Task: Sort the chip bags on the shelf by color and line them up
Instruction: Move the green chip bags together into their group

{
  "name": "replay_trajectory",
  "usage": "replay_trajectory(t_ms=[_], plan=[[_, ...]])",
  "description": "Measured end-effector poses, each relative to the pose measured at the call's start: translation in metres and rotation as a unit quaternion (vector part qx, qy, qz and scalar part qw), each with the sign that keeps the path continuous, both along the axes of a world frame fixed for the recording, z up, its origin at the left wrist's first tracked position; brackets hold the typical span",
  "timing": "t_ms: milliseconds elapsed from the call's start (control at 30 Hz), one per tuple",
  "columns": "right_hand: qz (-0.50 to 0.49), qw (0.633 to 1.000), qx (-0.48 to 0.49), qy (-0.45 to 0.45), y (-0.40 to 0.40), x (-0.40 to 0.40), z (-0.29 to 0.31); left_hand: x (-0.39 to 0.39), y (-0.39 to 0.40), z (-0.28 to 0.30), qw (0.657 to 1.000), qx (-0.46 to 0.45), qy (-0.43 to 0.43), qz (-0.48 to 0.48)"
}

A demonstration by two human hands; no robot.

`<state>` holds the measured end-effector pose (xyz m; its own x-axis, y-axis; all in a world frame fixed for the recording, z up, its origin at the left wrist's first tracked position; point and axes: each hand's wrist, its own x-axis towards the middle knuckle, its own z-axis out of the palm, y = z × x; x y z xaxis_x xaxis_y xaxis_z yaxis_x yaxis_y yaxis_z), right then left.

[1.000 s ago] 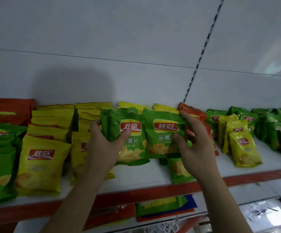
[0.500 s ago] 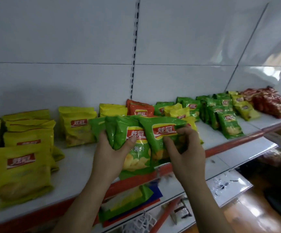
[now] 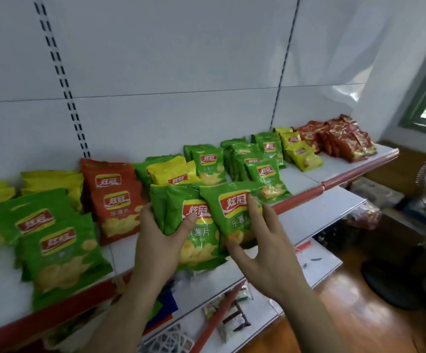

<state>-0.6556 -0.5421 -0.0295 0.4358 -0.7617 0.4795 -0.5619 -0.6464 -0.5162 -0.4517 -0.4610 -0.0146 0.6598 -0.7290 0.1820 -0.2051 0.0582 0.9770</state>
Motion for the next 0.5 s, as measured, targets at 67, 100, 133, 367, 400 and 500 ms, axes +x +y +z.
replay_trajectory(t_ms=[67, 100, 133, 367, 400, 500], plan=[[0.011, 1.0, 0.001, 0.021, -0.017, -0.013, -0.004, -0.008, -0.016, -0.002, 1.0, 0.008, -0.001, -0.003], [0.011, 1.0, -0.001, 0.026, -0.024, -0.016, -0.007, -0.01, -0.024, -0.004, 1.0, 0.009, -0.003, -0.006], [0.01, 1.0, -0.004, 0.021, -0.032, -0.019, -0.011, -0.012, -0.032, -0.006, 1.0, 0.012, -0.005, -0.009], [-0.012, 0.999, -0.029, -0.011, -0.097, -0.011, -0.019, -0.005, -0.092, -0.009, 1.0, 0.006, -0.01, 0.011], [-0.018, 0.999, -0.041, -0.014, -0.108, -0.006, -0.017, -0.001, -0.102, -0.008, 1.0, 0.002, -0.01, 0.016], [-0.067, 0.995, -0.07, -0.024, -0.144, 0.008, -0.008, 0.012, -0.128, 0.006, 0.999, -0.015, -0.018, 0.045]])
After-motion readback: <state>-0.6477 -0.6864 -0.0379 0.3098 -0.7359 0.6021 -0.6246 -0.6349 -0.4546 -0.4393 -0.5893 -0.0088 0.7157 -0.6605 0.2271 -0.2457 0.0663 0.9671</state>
